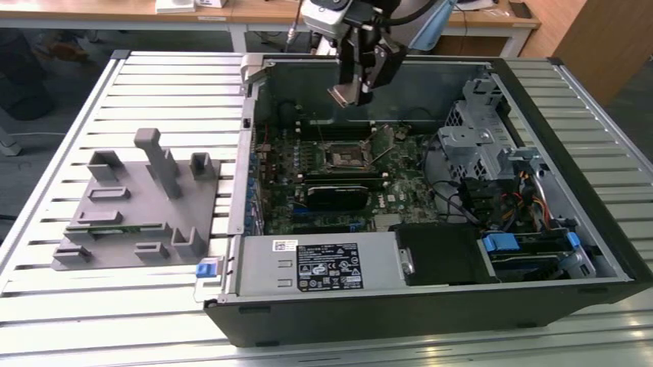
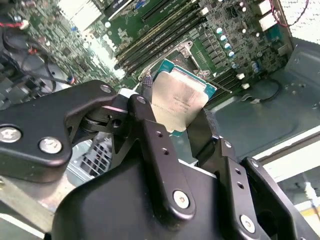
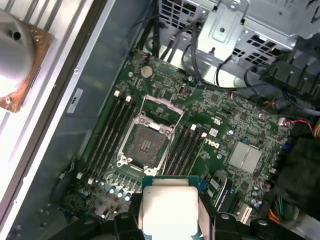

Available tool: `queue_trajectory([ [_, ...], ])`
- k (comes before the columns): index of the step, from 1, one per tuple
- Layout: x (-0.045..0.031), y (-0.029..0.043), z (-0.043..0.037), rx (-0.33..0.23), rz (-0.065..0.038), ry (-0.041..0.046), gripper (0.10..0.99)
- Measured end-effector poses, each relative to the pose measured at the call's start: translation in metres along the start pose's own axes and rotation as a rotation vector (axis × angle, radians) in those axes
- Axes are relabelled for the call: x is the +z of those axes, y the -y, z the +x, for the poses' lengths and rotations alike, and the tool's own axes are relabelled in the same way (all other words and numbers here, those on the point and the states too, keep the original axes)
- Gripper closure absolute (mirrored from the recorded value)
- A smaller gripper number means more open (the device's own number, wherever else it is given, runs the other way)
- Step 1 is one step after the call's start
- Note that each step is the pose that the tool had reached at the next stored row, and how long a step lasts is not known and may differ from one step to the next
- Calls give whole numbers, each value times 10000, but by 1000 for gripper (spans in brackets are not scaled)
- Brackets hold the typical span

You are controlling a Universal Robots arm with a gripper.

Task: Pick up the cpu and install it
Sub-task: 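Place the cpu into insertion slot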

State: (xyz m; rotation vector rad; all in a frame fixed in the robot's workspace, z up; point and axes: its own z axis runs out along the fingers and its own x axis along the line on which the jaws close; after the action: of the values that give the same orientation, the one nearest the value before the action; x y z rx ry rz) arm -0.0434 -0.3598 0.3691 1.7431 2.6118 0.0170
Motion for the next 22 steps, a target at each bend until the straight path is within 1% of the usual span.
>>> queue_trajectory([
  [5, 10, 0, 0, 705, 9, 62, 557],
  [8, 20, 0, 1, 1106, 1, 83, 557],
  [16, 51, 0, 1, 2172, -5, 96, 557],
  [18, 65, -1, 2, 2343, -5, 97, 557],
  [20, 93, -22, 6, 2396, -6, 89, 557],
  [22, 131, -71, 14, 2395, -2, 86, 557],
])
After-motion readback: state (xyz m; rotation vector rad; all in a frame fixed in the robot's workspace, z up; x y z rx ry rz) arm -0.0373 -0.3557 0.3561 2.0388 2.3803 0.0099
